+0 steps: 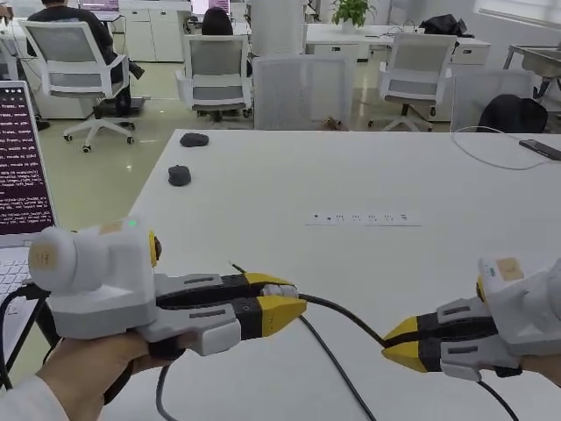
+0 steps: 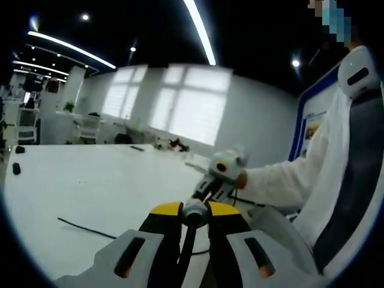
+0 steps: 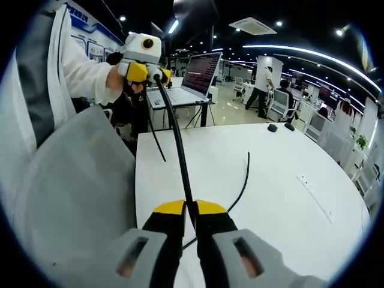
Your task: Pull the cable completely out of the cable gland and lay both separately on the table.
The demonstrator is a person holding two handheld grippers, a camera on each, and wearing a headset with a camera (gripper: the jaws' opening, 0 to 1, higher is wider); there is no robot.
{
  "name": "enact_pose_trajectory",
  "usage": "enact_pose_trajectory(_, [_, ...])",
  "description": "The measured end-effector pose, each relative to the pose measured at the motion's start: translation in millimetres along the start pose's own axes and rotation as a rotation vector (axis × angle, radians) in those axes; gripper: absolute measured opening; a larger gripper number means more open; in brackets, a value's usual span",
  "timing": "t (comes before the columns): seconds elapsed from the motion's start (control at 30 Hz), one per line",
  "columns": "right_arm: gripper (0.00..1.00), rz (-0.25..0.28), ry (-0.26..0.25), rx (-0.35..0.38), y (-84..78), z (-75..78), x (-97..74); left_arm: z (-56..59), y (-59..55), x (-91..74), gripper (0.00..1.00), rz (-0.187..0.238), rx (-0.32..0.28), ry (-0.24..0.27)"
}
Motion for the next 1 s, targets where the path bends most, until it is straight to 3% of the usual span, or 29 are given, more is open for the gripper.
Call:
enact_pose_trajectory(0.3, [0.09, 0.035, -0.032, 0.027, 7.4, 4.1, -5.9, -0.2, 0.5, 0.6, 0.16, 0.004, -0.002, -0.001])
enact_pose_trajectory(0.53, [0.19, 0.091, -0.011, -0.067, 40.0, -6.4, -7.6, 2.6, -2.1, 4.9, 0.16, -0.008, 0.003, -0.009])
enact_pose_trajectory(0.87, [0.2, 0.165, 0.037, -0.195, 91.1, -23.1, -4.1, 6.7, -1.8, 9.0, 0.16, -0.017, 0.017, -0.024])
enact_pose_trajectory(1.0, [0.19, 0.177, 0.057, -0.225, 101.8, -26.7, -1.8, 8.1, -3.1, 10.3, 0.16, -0.021, 0.019, -0.031])
Point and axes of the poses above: the centre of the closed fingertips' face, and the gripper's own axes: x roughly forward along the fingers, z roughly to its right, y roughly out of its top, the point moved 6 cm from there along -x, roughly backward along the fingers, and after that the axes turned 8 degrees about y, right-handed, at the moved point
